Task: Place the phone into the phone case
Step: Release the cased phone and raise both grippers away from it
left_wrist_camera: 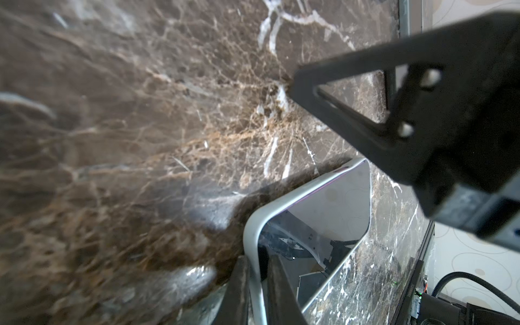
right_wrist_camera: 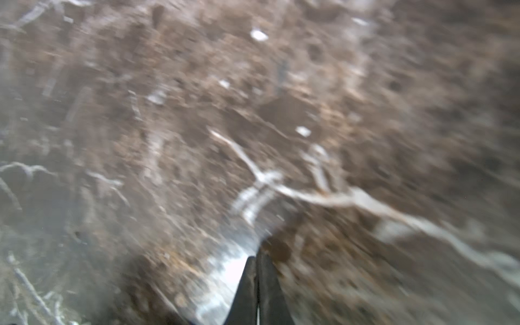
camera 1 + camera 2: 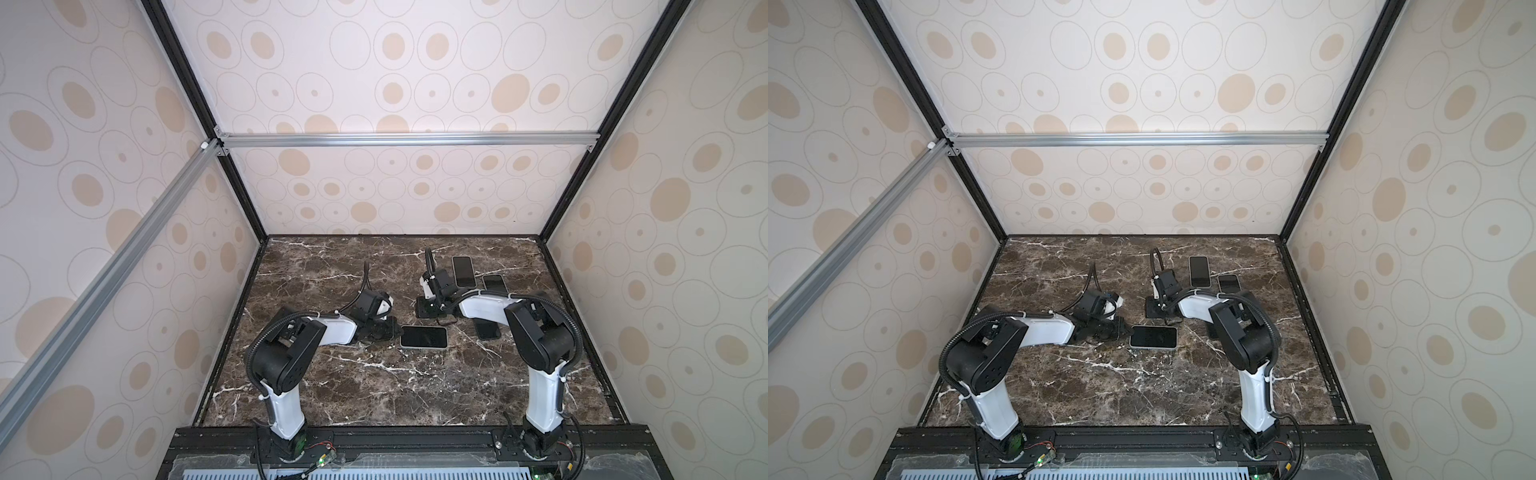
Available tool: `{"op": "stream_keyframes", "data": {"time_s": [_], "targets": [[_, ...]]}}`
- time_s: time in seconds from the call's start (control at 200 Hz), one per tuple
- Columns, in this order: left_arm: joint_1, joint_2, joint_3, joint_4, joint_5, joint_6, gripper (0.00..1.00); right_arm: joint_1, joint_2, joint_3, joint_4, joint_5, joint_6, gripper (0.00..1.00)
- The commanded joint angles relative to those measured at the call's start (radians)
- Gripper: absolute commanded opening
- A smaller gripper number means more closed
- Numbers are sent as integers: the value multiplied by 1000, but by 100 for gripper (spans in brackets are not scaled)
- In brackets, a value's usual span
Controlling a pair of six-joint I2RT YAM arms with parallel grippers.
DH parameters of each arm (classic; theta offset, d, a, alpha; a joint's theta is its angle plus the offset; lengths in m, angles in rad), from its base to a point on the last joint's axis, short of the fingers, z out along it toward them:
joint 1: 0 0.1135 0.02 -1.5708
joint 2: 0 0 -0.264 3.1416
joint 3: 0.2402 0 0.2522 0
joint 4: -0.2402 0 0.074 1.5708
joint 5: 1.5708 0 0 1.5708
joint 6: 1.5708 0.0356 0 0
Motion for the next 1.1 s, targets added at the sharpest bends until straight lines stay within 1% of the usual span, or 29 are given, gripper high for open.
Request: {"op": "stream_keyframes", "data": {"time_s": [0.0,0.08,0.175,0.285,0.3,0.455,0.495,0.55,0.595,0.64,0.68,0.72,0.77,0.805,0.885,1.095], "targets": [[-8,31,-9,-50,-21,6,14,20,241,-192,-437,31,-3,7],[-8,30,-9,-47,-25,5,14,19,192,-193,-436,24,0,7],[-6,23,-1,-55,-31,9,15,19,133,-158,-474,29,-7,8],[-5,-2,14,-82,-54,38,16,19,54,-105,-512,43,-29,11],[-5,-7,19,-89,-82,46,17,19,44,-95,-518,43,-34,11],[5,-77,60,-147,-162,108,23,19,-62,5,-583,66,-102,21],[8,-102,67,-155,-185,124,25,20,-83,26,-592,67,-128,25],[16,-140,77,-170,-218,146,29,20,-108,51,-605,48,-177,33],[21,-171,84,-182,-236,169,31,19,-126,62,-609,11,-227,43],[26,-201,90,-198,-250,193,34,20,-145,61,-610,-67,-289,55],[29,-226,97,-214,-263,216,37,21,-153,60,-613,-127,-337,64],[32,-251,102,-230,-280,239,40,25,-152,62,-627,-148,-365,70],[32,-281,104,-244,-305,265,42,28,-143,66,-649,-147,-385,74],[32,-303,101,-250,-320,280,44,33,-131,70,-666,-144,-397,80],[33,-345,89,-250,-346,304,46,49,-112,68,-688,-118,-411,85],[33,-395,60,-235,-354,322,47,127,-120,29,-695,-46,-411,87]]}}
